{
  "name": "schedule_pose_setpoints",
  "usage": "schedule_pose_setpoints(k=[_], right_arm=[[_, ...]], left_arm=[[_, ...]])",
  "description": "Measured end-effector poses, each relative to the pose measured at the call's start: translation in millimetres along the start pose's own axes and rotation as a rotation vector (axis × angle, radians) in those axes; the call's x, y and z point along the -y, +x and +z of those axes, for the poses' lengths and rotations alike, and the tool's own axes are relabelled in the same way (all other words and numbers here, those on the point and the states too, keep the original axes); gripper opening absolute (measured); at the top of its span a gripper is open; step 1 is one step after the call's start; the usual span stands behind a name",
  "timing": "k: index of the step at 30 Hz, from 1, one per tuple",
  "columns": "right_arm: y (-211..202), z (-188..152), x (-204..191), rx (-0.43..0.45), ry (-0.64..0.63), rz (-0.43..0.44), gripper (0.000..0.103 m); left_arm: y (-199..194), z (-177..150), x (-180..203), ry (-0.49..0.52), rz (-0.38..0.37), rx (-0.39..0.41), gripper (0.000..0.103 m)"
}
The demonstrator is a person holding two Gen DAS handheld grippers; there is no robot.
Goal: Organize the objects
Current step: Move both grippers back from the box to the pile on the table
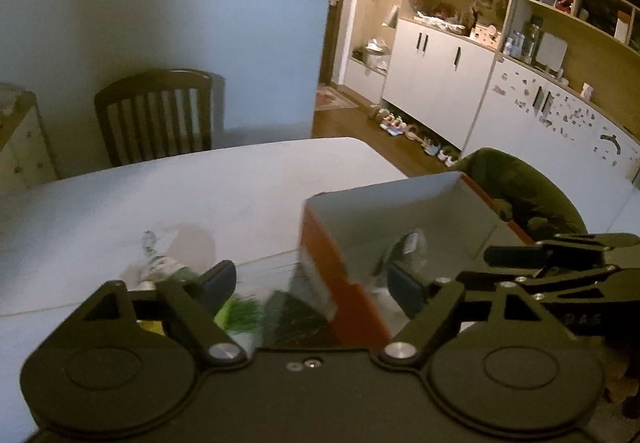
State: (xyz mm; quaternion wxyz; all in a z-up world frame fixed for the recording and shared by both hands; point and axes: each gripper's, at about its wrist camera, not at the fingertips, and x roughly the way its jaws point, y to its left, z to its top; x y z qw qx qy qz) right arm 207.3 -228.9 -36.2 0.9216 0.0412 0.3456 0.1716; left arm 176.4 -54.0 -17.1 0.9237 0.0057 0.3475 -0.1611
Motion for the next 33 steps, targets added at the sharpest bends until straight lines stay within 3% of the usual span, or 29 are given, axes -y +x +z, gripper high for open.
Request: schedule_pose_setpoints(k=[5, 12, 18, 33], right_arm=[[5, -3, -34, 0.001, -0.001, 0.008, 0.058], [15, -12, -78, 0.003, 0.009, 0.014, 0.083], [30, -21, -114, -0.033, 0.011, 0.006, 0.091], [70, -43, -192, -0.049, -0.046, -0.046, 0.092]], left_arm=[[-21, -16, -36, -0.009, 0.019, 0.008, 0.089], [-40, -36, -84, -0.020, 0.056, 0.021, 0.100], [-46, -51, -119, -0.025, 0.094, 0.001, 0.102], [-37, -93, -197, -0.131, 0.173, -0.074, 0.103]])
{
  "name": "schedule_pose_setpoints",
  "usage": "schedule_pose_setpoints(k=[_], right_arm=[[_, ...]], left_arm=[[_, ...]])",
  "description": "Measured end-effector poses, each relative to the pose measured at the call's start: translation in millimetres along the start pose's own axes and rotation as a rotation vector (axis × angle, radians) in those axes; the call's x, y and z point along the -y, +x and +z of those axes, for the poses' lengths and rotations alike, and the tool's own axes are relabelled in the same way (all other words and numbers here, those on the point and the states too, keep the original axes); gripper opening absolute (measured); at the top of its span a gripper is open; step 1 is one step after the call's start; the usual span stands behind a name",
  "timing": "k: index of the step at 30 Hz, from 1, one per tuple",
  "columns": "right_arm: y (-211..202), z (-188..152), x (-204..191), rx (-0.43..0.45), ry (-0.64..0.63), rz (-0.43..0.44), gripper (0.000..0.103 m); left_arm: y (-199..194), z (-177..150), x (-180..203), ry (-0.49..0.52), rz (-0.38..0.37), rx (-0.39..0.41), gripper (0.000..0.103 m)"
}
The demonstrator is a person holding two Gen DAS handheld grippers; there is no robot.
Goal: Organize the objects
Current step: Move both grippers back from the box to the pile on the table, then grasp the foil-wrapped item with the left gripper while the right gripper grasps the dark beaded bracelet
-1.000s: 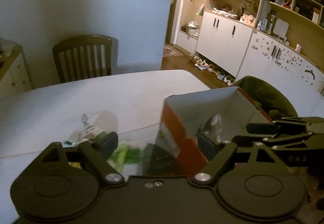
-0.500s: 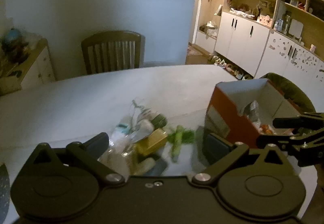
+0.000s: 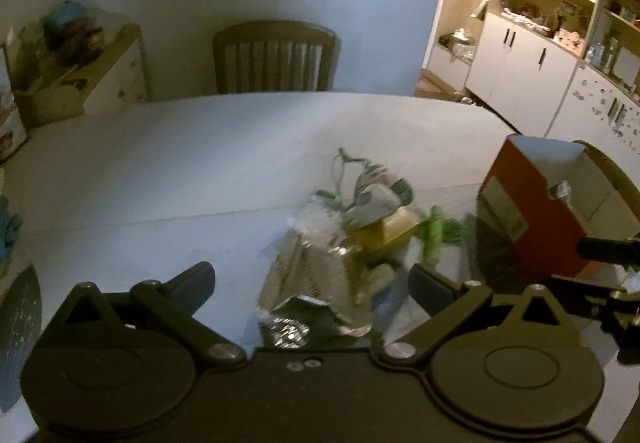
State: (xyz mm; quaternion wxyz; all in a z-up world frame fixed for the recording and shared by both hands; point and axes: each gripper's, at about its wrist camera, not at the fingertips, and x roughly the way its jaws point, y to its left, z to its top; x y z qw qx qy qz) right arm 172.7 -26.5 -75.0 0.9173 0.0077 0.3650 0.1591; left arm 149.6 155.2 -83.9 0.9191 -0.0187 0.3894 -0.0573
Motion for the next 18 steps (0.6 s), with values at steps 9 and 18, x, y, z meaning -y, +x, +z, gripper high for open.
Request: schedule_pose_setpoints(k=[9, 18], right_arm=[[53, -12, -29, -0.159, -0.032, 0.046, 0.092], [88, -26, -42, -0.221, -0.036, 0.034, 0.091]], left_arm=[[28, -20, -19, -0.015, 0.005, -0.070, 0.103], [54, -37, -32, -0.054, 0.013, -0.124, 0.102]])
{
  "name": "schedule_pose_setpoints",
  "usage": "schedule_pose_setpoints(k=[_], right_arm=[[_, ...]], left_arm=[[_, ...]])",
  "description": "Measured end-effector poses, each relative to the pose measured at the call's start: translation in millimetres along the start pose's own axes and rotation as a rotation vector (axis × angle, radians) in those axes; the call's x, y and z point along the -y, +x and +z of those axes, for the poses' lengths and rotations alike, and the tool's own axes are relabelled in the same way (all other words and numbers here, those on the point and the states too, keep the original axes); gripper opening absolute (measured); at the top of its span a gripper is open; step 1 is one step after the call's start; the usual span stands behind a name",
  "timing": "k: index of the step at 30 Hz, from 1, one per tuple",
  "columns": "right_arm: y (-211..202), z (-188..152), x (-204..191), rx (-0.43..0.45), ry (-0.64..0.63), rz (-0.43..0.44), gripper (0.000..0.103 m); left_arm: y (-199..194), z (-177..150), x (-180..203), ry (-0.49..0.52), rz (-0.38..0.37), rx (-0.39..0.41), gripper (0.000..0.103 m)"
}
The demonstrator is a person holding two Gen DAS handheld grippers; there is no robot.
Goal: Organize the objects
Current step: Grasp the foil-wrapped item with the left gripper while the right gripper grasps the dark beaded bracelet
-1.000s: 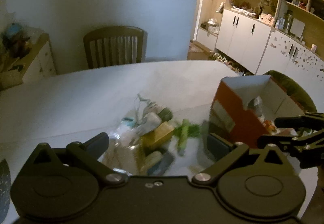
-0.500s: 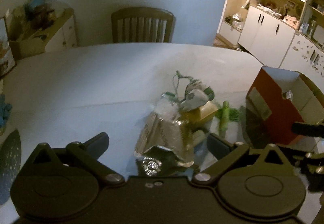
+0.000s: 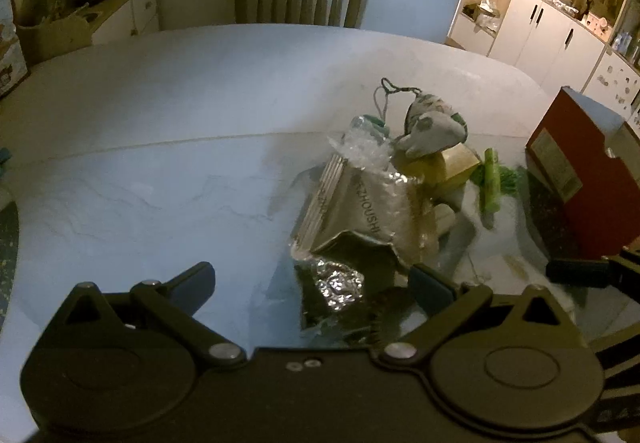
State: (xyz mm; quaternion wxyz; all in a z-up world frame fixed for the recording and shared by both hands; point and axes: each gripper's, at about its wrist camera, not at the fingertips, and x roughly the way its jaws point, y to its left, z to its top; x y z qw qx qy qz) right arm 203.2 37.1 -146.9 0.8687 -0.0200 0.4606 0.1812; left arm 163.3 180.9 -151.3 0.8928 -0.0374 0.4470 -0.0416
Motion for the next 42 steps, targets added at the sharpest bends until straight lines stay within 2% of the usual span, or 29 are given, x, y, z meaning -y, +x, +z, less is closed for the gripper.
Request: schedule_pose_setpoints(k=[3, 9, 14, 16, 18, 21, 22, 26, 29, 31, 42], right_arm=[[9, 1, -3, -0.012, 0.004, 0.012, 0.091], [26, 1, -11, -0.051, -0.013, 0.019, 0.075], [36, 2, -15, -0.073, -0.021, 0.025, 0.060], [38, 2, -17, -0.077, -0.027, 0.031, 0.049], [40, 1, -18, -0.083, -0.029, 0.030, 0.043], [41, 1, -21, -0.079, -0.036, 0.026, 0.037], [41, 0, -22, -0.079, -0.040, 0.021, 0.033], [40, -1, -24, -0.082, -0.051, 0.017, 0.028], [39, -2, -23, -0.080, -0.053, 0.010, 0.018], [39, -2, -20, -0.081, -0.037, 0.012, 0.010], [18, -4, -12, -0.039, -0.021, 0.019, 0.007]], left_arm=[[3, -1, -2, 0.007, -0.004, 0.007, 0.099], [14, -4, -9, -0.013, -0.023, -0.022, 0.086], [18, -6, -9, -0.008, -0.056, -0.044, 0.074], [19, -6, -11, -0.022, -0.069, -0.051, 0.070], [20, -7, -11, -0.030, -0.074, -0.056, 0.066], [20, -8, -12, -0.034, -0.081, -0.052, 0.062], [19, -8, -12, -0.037, -0.084, -0.052, 0.059], [18, -8, -11, -0.039, -0.097, -0.055, 0.047], [17, -10, -11, -0.049, -0.117, -0.060, 0.035], [16, -11, -10, -0.046, -0.120, -0.063, 0.034], [5, -13, -8, -0.088, -0.144, -0.066, 0.032]])
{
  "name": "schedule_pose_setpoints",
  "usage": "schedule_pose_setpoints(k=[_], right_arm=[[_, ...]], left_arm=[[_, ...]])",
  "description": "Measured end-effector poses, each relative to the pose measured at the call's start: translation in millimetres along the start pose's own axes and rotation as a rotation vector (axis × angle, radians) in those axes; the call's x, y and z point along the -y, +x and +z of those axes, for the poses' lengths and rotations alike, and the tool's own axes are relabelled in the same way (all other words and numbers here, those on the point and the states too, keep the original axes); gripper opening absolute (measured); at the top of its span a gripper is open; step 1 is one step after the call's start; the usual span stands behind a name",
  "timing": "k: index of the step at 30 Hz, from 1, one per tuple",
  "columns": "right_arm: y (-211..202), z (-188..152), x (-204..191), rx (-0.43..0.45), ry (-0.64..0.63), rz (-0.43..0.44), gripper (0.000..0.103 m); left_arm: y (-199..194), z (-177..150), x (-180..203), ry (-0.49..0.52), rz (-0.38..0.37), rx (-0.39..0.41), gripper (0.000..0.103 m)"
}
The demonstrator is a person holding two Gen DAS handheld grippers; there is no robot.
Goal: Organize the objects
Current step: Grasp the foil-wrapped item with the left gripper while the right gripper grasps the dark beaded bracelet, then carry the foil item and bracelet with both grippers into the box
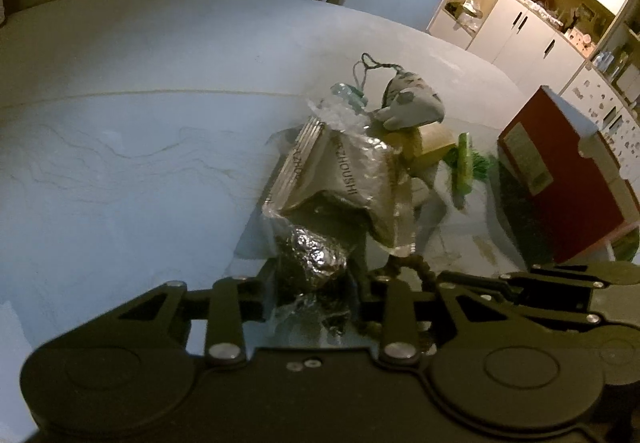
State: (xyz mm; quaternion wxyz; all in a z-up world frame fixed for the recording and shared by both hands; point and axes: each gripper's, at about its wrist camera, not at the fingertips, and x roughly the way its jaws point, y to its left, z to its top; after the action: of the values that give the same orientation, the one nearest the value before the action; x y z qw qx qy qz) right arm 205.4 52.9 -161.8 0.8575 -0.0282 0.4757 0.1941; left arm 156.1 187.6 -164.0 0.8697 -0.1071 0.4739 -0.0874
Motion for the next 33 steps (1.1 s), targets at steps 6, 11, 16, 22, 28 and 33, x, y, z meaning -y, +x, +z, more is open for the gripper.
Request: schedule_pose_setpoints(k=[6, 11, 16, 22, 28, 33], right_arm=[[-28, 1, 17, 0.041, 0.038, 0.010, 0.007], [-56, -1, 37, 0.087, 0.070, 0.019, 0.007], [-84, 0, 65, 0.125, 0.122, 0.026, 0.007], [-118, 1, 100, 0.172, 0.148, 0.023, 0.007], [-150, 1, 137, 0.216, 0.152, -0.005, 0.007], [-170, 1, 171, 0.245, 0.173, -0.018, 0.007]], left_arm=[[-16, 3, 12, 0.000, -0.011, 0.008, 0.032], [-28, 8, 32, 0.016, -0.024, 0.012, 0.032], [-37, 14, 60, 0.045, -0.042, 0.014, 0.032], [-47, 22, 104, 0.097, -0.072, 0.029, 0.032], [-48, 31, 149, 0.137, -0.101, 0.042, 0.032], [-42, 38, 185, 0.172, -0.124, 0.043, 0.032]])
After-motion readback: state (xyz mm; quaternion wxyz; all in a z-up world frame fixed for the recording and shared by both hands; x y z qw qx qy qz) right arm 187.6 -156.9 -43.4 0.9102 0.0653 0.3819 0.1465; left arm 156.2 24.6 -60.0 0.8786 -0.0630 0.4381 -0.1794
